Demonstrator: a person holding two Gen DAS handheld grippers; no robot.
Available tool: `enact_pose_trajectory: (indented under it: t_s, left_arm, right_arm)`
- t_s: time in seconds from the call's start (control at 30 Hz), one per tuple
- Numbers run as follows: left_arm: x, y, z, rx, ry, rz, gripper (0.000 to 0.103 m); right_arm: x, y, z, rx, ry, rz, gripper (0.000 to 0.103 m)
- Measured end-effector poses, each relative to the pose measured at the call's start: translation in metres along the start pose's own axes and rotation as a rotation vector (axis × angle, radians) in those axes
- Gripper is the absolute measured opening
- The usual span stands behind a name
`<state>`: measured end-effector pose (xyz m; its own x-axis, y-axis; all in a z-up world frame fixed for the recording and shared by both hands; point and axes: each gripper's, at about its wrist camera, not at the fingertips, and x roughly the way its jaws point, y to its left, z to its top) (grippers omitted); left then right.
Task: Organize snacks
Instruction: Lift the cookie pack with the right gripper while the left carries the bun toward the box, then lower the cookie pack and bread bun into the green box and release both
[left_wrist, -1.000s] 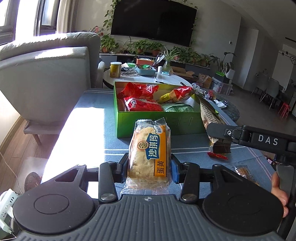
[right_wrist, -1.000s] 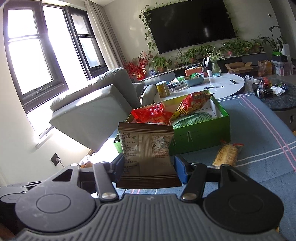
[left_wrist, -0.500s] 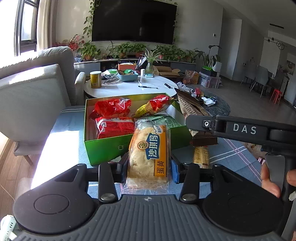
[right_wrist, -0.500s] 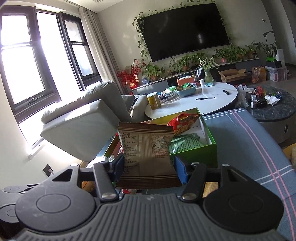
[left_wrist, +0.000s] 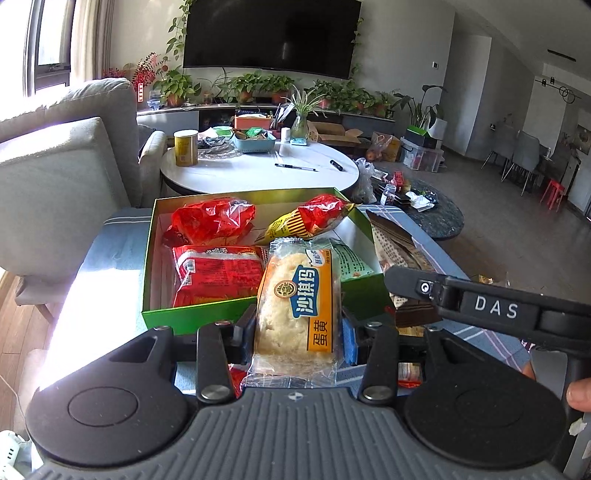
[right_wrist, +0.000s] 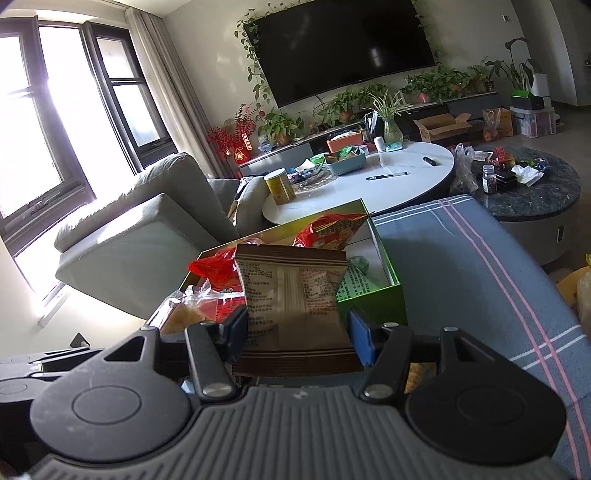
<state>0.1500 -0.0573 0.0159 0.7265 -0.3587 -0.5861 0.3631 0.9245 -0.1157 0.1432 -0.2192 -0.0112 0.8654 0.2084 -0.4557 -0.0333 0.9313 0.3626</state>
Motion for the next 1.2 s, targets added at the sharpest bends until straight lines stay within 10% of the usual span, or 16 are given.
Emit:
enact_pose_trajectory:
  t_s: [1.2]
  left_arm:
    - [0.114, 0.007, 0.045, -0.058, 0.111, 0.015, 0.041]
  right_arm:
    - [0.11, -0.022, 0.045, 0.019, 0.103, -0.021, 0.07]
